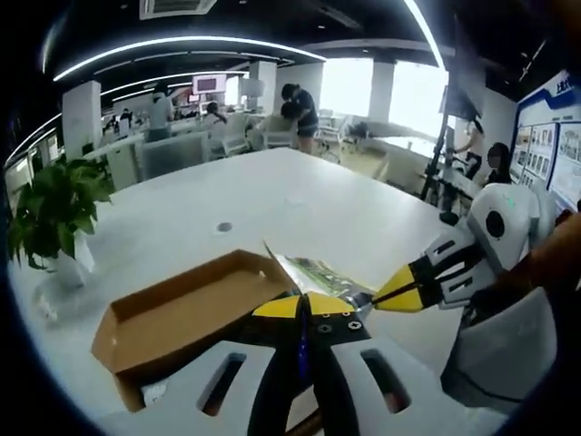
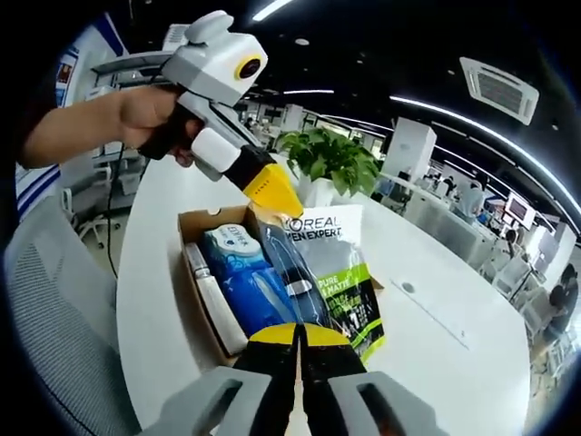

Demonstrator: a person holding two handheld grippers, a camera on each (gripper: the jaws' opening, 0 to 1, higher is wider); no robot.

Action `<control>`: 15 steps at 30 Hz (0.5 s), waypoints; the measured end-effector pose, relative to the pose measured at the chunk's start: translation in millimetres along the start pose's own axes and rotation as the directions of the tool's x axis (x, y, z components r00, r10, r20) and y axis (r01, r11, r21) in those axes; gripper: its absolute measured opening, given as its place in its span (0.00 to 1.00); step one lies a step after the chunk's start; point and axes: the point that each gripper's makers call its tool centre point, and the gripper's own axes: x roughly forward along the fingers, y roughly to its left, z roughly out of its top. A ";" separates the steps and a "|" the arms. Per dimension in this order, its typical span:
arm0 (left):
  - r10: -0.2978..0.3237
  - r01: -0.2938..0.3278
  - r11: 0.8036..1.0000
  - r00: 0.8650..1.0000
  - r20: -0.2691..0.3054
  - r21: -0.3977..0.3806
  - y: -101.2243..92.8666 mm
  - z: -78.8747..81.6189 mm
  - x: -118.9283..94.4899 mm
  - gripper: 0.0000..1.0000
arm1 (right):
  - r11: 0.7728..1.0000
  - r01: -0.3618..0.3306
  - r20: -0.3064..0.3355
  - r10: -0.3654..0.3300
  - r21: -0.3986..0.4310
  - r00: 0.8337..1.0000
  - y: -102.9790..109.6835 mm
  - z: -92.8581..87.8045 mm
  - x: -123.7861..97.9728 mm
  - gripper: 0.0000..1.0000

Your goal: Operate the shoe box by opening the lid, removing the specified soft item, and placing it in the target area until the item is outside and the box remains undamaged.

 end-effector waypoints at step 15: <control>-0.040 0.040 0.999 0.999 0.000 0.000 -18.7 2.7 26.5 0.00 | 0.999 0.042 -0.041 -0.042 0.003 0.998 -21.2 -25.9 -8.8 0.00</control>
